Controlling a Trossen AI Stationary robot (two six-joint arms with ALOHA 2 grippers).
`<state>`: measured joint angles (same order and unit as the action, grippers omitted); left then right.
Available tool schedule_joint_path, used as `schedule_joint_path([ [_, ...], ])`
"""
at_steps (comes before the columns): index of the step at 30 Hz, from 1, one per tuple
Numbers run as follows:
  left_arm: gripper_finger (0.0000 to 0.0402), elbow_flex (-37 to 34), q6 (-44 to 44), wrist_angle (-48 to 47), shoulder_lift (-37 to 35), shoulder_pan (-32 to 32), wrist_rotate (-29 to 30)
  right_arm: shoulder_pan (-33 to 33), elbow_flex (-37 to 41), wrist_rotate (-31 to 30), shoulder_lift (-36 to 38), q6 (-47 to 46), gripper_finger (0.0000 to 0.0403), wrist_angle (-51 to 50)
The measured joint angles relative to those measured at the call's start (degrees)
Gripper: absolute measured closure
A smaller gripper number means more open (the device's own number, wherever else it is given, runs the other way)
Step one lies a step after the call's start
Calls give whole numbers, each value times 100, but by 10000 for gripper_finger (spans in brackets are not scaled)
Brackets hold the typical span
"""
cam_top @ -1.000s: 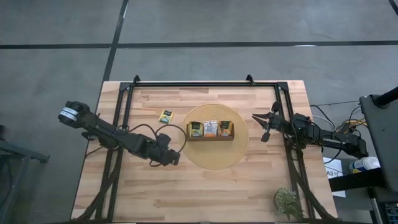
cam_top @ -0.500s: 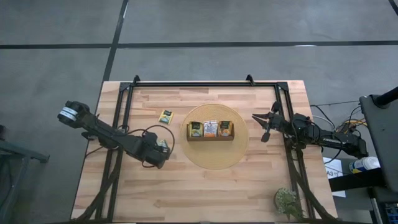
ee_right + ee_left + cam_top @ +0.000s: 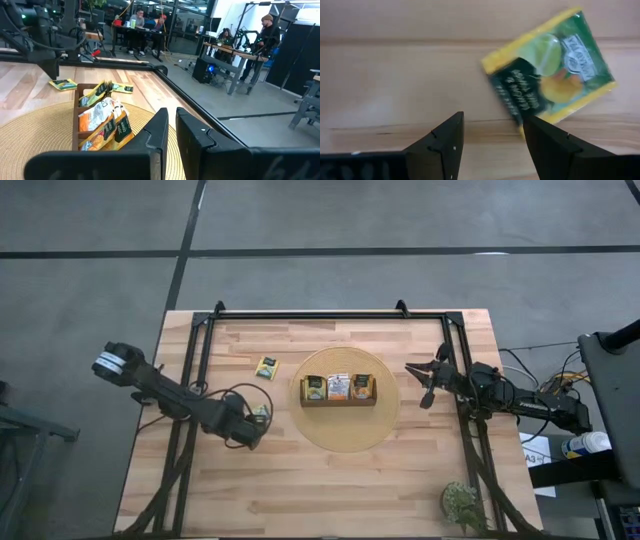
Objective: Pick & Place Tea
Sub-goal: Put the yellow tea bag into the left section of the wooden organizer
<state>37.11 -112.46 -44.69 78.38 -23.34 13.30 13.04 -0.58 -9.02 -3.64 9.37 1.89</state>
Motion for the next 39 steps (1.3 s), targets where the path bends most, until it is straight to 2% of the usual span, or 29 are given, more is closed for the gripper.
schedule_joint_path([
  [4, 204, -209, -14, 586, -75, 33, 94, 0, 0, 0, 0, 1, 369, -2],
  [17, 204, -309, -181, 710, -165, 149, 229, 0, 0, 2, -26, 0, 369, -4],
  [23, 204, -280, -140, 797, -306, 171, 526, 0, 0, 2, -26, 0, 369, -4],
  [39, 204, -579, -79, 963, -303, 435, 225, 0, 0, 4, -26, -41, 369, -7],
])
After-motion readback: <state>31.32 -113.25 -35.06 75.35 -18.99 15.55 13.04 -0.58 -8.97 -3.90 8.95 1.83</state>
